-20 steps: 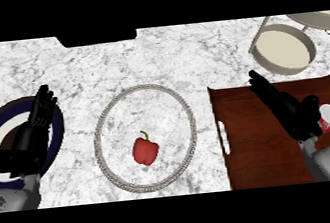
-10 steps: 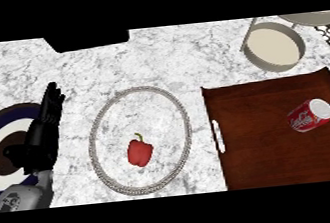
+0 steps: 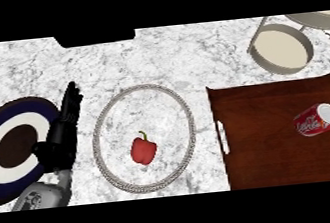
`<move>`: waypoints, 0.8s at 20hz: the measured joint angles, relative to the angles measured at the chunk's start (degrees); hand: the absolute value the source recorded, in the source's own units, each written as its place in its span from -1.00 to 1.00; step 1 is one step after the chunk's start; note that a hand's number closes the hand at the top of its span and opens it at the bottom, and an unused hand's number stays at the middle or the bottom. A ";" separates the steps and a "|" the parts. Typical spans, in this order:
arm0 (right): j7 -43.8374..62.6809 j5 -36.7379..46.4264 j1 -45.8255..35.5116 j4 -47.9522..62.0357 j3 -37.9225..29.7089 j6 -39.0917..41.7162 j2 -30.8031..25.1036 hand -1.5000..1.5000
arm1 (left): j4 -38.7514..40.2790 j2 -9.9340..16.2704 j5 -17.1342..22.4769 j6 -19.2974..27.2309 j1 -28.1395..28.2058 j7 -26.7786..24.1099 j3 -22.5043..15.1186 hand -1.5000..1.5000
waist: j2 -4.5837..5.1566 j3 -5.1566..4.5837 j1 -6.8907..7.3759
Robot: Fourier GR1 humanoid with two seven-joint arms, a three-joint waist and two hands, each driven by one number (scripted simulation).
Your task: Pick the can from the tray and place it in the tiered basket
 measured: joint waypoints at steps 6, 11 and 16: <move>-3.02 14.46 5.85 -2.64 -6.63 7.68 -13.36 -1.00 | -1.18 -0.03 -0.96 0.87 0.13 1.35 -0.42 0.00 | -0.08 -0.16 0.08; -4.41 29.47 8.35 -11.06 -10.65 7.35 -21.74 -1.00 | -1.59 -0.76 -1.79 1.62 -0.29 2.31 -1.14 0.00 | -0.19 -0.28 -0.02; -2.60 41.69 10.93 -22.29 -11.07 3.23 -23.44 -1.00 | -1.55 -0.95 -2.13 1.28 -0.50 2.79 -1.22 0.00 | -0.11 -0.33 0.73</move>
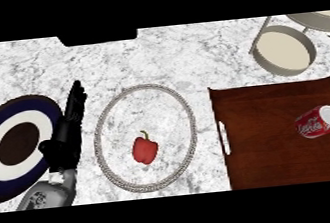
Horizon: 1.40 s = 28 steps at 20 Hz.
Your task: Pick the can from the tray and place it in the tiered basket
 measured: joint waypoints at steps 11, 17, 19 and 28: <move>17.16 6.67 -0.25 -18.37 3.67 -2.36 5.47 -1.00 | -0.63 -2.21 -3.09 -1.12 -1.34 2.26 0.36 0.00 | 0.27 0.02 1.43; 24.78 8.59 -1.59 -23.10 6.82 0.19 7.64 -1.00 | -0.54 -3.18 -4.07 -2.54 -1.65 2.76 1.74 0.00 | 0.32 0.04 1.59; 26.67 9.63 -2.25 -23.45 7.63 1.41 8.15 -1.00 | -0.47 -3.66 -4.89 -2.68 -1.02 2.28 1.77 0.00 | 0.33 0.04 1.69; 31.32 15.27 -4.90 -24.48 7.52 7.19 12.11 -1.00 | 0.48 -5.84 -6.71 -4.65 -0.80 1.49 3.79 0.00 | 0.34 0.07 1.73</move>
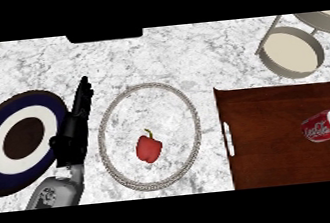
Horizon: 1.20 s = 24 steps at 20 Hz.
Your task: Pick the can from the tray and place it in the tiered basket
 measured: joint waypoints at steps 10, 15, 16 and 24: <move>-5.91 14.89 -2.05 -0.57 2.84 2.39 5.49 -1.00 | -2.30 -0.88 -1.82 -2.17 1.34 1.52 2.07 0.00 | 0.00 0.03 0.13; -13.27 23.66 -2.99 0.24 5.40 1.29 5.69 -1.00 | -0.09 -1.58 -1.91 -3.58 0.27 0.30 3.58 0.00 | 0.05 0.04 0.12; -13.81 25.70 -2.87 -0.18 6.57 0.37 6.57 -1.00 | -0.54 -1.87 -2.10 -3.56 1.00 0.00 3.51 0.00 | 0.04 0.02 0.15; -19.66 36.14 -1.72 3.96 6.29 -3.71 9.70 -1.00 | -1.91 -3.09 -3.69 -4.52 0.37 2.05 4.57 0.00 | 0.02 0.02 0.04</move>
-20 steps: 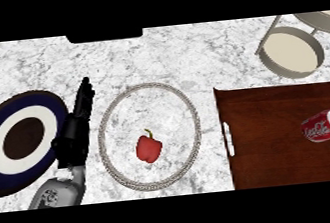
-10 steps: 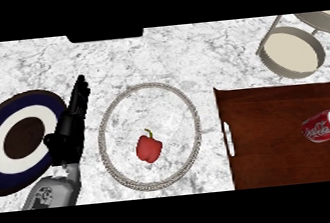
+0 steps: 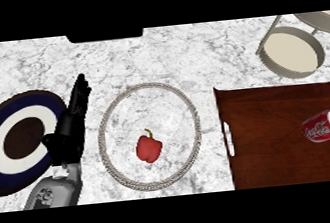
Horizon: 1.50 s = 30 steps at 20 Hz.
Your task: Pick the can from the tray and place it in the tiered basket
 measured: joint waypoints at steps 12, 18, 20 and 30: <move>-8.74 7.76 -2.83 11.20 1.33 -2.58 2.64 -1.00 | -1.22 -2.35 -2.90 -1.31 1.34 0.84 0.62 0.00 | 0.00 -0.01 0.05; -11.64 10.32 -3.68 13.48 2.02 -3.48 4.86 -1.00 | -0.39 -3.35 -3.76 -2.24 0.89 0.22 1.83 0.00 | 0.00 -0.02 0.02; -11.28 10.80 -4.22 13.00 2.36 -2.79 5.79 -1.00 | -0.30 -3.46 -3.95 -2.68 1.20 -0.12 2.26 0.00 | 0.00 -0.02 0.03; -9.35 14.13 -7.18 14.55 4.61 -1.12 9.29 -1.00 | -1.68 -4.13 -4.68 -4.39 1.35 0.86 3.88 0.00 | 0.00 -0.02 0.09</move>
